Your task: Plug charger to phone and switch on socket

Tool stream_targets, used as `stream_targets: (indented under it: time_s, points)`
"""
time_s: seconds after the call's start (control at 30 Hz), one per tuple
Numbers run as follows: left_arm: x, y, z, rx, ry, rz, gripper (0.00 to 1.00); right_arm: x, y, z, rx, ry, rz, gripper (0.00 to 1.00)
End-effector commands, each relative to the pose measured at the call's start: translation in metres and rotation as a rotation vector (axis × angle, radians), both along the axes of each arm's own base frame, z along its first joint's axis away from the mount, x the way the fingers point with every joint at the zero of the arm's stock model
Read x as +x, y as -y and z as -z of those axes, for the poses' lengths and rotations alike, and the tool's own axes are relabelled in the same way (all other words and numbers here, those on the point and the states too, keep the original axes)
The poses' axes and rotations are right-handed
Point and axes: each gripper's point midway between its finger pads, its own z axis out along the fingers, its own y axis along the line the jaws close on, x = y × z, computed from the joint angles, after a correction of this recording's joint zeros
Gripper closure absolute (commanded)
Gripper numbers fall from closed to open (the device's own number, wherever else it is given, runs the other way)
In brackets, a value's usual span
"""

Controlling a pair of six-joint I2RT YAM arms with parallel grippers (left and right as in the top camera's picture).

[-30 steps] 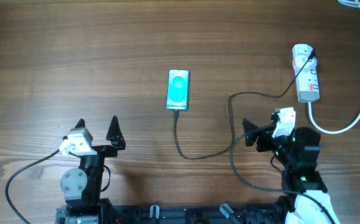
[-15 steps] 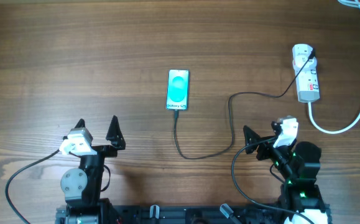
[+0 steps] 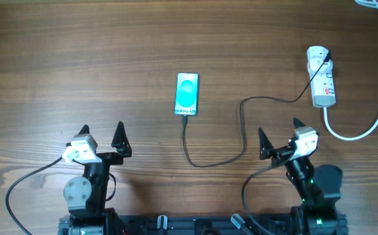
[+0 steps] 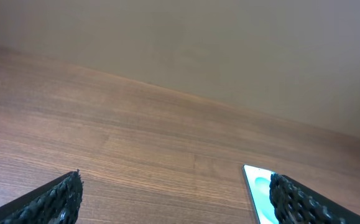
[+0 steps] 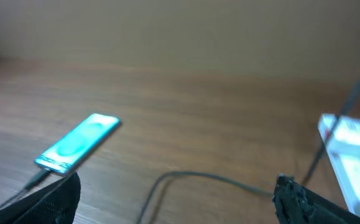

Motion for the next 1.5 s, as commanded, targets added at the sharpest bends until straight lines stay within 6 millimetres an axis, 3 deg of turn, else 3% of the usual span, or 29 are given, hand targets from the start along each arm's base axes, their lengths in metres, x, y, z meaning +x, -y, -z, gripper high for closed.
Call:
stream_targets:
  time_s: [0.0, 0.07, 1.47]
  points:
    - [0.0, -0.001, 0.001, 0.016, 0.0, -0.005, 0.0, -0.005, -0.005, -0.023, -0.033, 0.117, -0.017, 0.0]
    - [0.0, -0.001, 0.001, 0.016, -0.001, -0.005, 0.0, -0.008, -0.004, -0.034, -0.03, 0.167, -0.016, 0.0]
    - [0.0, -0.001, 0.001, 0.016, 0.0, -0.005, 0.0, -0.009, -0.005, -0.035, -0.029, 0.168, -0.019, 0.0]
